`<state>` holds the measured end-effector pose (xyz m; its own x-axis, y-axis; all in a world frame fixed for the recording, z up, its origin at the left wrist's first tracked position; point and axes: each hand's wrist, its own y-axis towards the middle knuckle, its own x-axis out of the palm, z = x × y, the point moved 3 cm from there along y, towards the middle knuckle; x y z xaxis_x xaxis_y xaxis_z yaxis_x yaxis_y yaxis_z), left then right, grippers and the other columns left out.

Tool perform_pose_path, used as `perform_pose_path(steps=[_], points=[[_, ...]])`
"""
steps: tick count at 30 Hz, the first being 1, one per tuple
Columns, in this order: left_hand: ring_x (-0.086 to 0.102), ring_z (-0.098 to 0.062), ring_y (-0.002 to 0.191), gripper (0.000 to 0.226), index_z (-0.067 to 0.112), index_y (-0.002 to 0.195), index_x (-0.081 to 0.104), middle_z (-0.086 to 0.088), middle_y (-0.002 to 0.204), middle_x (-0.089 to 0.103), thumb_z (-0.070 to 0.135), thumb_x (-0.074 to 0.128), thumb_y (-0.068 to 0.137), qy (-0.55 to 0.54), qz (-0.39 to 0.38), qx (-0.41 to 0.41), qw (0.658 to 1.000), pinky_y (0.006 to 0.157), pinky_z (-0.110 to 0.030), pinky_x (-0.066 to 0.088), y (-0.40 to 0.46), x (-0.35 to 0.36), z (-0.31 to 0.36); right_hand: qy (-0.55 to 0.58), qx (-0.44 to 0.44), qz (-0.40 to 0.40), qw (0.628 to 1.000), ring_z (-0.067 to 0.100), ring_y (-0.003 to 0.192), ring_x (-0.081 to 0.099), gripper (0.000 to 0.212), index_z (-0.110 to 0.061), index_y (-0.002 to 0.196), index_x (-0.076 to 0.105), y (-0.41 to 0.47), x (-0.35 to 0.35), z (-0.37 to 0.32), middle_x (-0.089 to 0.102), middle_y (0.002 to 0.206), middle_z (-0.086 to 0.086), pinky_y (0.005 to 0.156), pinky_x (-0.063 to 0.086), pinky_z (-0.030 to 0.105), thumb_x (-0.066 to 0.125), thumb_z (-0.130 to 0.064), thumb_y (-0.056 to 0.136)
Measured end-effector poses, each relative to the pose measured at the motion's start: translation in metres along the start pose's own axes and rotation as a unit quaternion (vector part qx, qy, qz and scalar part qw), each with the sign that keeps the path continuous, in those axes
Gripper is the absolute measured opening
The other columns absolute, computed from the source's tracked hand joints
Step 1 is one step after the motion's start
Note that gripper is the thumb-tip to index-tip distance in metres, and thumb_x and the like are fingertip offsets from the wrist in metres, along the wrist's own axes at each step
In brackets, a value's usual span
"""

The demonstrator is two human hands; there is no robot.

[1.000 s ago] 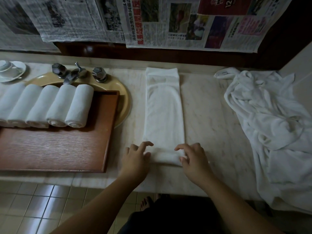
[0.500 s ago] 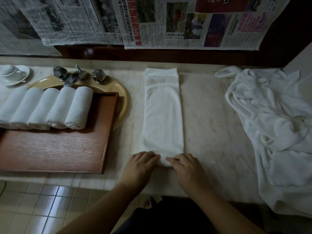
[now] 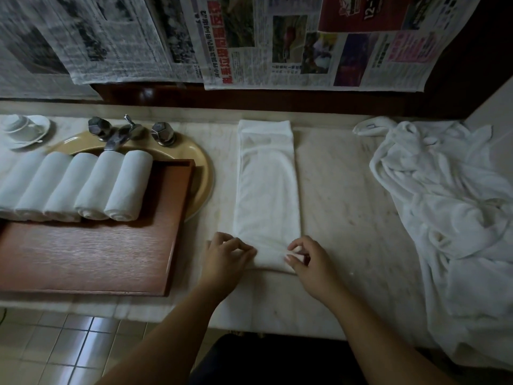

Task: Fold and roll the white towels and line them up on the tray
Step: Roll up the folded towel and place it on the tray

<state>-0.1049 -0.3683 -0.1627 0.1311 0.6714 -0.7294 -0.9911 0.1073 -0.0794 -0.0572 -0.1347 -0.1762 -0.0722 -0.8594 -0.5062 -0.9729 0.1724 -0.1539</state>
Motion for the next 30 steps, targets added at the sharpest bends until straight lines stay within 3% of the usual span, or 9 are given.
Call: perform_pose_path(steps=[4, 6, 10, 12, 17, 20, 23, 27, 30], points=[[0.047, -0.024, 0.092, 0.027, 0.032, 0.097, 0.08, 0.008, 0.103, 0.055, 0.051, 0.062, 0.098, 0.157, 0.035, 0.218, 0.963, 0.076, -0.039, 0.045, 0.001, -0.002, -0.002, -0.138, -0.14, 0.069, 0.978, 0.012, 0.082, 0.051, 0.006, -0.029, 0.084, 0.077, -0.008, -0.01, -0.002, 0.05, 0.091, -0.008, 0.077, 0.044, 0.026, 0.081, -0.032, 0.088], [0.052, -0.026, 0.091, 0.032, 0.031, 0.107, 0.078, 0.005, 0.106, 0.057, 0.052, 0.055, 0.102, 0.196, 0.031, 0.302, 0.932, 0.076, -0.039, 0.044, -0.008, -0.005, -0.002, -0.216, -0.229, 0.07, 0.947, 0.018, 0.084, 0.052, 0.015, -0.029, 0.092, 0.079, -0.017, -0.013, -0.004, 0.054, 0.094, -0.006, 0.072, 0.045, 0.032, 0.07, -0.041, 0.093], [0.06, -0.026, 0.095, 0.047, 0.02, 0.135, 0.068, 0.0, 0.117, 0.061, 0.05, 0.054, 0.103, 0.24, -0.001, 0.386, 0.891, 0.08, -0.04, 0.051, -0.021, -0.01, -0.02, -0.322, -0.296, 0.009, 0.899, 0.018, 0.092, 0.06, 0.037, -0.032, 0.122, 0.073, -0.029, -0.019, 0.004, 0.06, 0.108, -0.011, 0.07, 0.045, 0.034, 0.069, -0.049, 0.089], [0.061, -0.026, 0.097, 0.049, 0.018, 0.142, 0.063, -0.001, 0.12, 0.061, 0.046, 0.052, 0.104, 0.244, -0.012, 0.402, 0.883, 0.079, -0.039, 0.052, -0.025, -0.009, -0.029, -0.316, -0.296, -0.005, 0.901, 0.017, 0.093, 0.06, 0.04, -0.032, 0.128, 0.071, -0.034, -0.02, 0.009, 0.06, 0.111, -0.011, 0.07, 0.047, 0.034, 0.068, -0.044, 0.09], [0.054, -0.012, 0.102, 0.046, 0.037, 0.143, 0.06, 0.012, 0.123, 0.066, 0.057, 0.049, 0.103, 0.117, -0.069, 0.244, 0.96, 0.088, -0.033, 0.053, -0.018, -0.016, -0.028, -0.186, -0.2, -0.009, 0.962, 0.007, 0.095, 0.057, 0.037, -0.029, 0.129, 0.072, -0.039, -0.017, 0.012, 0.058, 0.11, -0.015, 0.087, 0.047, 0.021, 0.058, -0.044, 0.099], [0.056, 0.0, 0.094, 0.034, 0.045, 0.117, 0.063, 0.016, 0.105, 0.069, 0.061, 0.071, 0.089, -0.033, -0.061, 0.064, 0.996, 0.08, -0.016, 0.048, -0.019, -0.022, -0.025, -0.102, -0.105, -0.007, 0.989, 0.001, 0.096, 0.059, 0.03, -0.033, 0.124, 0.074, -0.032, -0.013, 0.015, 0.058, 0.105, -0.021, 0.087, 0.045, 0.015, 0.062, -0.043, 0.097], [0.06, -0.005, 0.081, 0.021, 0.042, 0.092, 0.066, 0.002, 0.091, 0.065, 0.056, 0.08, 0.084, -0.109, -0.039, -0.041, 0.992, 0.068, -0.018, 0.045, -0.02, -0.015, -0.024, -0.05, -0.049, -0.007, 0.998, 0.003, 0.096, 0.062, 0.021, -0.039, 0.113, 0.074, -0.024, -0.01, 0.016, 0.061, 0.103, -0.02, 0.086, 0.049, 0.023, 0.066, -0.032, 0.095], [0.054, -0.014, 0.097, 0.013, 0.04, 0.086, 0.071, 0.013, 0.099, 0.063, 0.052, 0.076, 0.088, -0.09, -0.005, -0.064, 0.994, 0.08, -0.031, 0.045, -0.017, -0.008, -0.021, -0.008, 0.028, -0.023, 0.999, 0.001, 0.088, 0.064, 0.02, -0.047, 0.096, 0.067, -0.011, -0.009, 0.011, 0.066, 0.096, -0.014, 0.083, 0.053, 0.032, 0.068, -0.028, 0.092], [0.044, -0.016, 0.104, 0.009, 0.037, 0.091, 0.071, 0.014, 0.106, 0.055, 0.046, 0.074, 0.092, 0.0, 0.024, -0.035, 0.999, 0.087, -0.032, 0.036, -0.018, -0.01, -0.01, -0.031, 0.052, -0.06, 0.996, 0.005, 0.077, 0.061, 0.036, -0.054, 0.105, 0.055, -0.005, -0.014, -0.001, 0.063, 0.087, -0.01, 0.076, 0.049, 0.033, 0.069, -0.023, 0.093]])
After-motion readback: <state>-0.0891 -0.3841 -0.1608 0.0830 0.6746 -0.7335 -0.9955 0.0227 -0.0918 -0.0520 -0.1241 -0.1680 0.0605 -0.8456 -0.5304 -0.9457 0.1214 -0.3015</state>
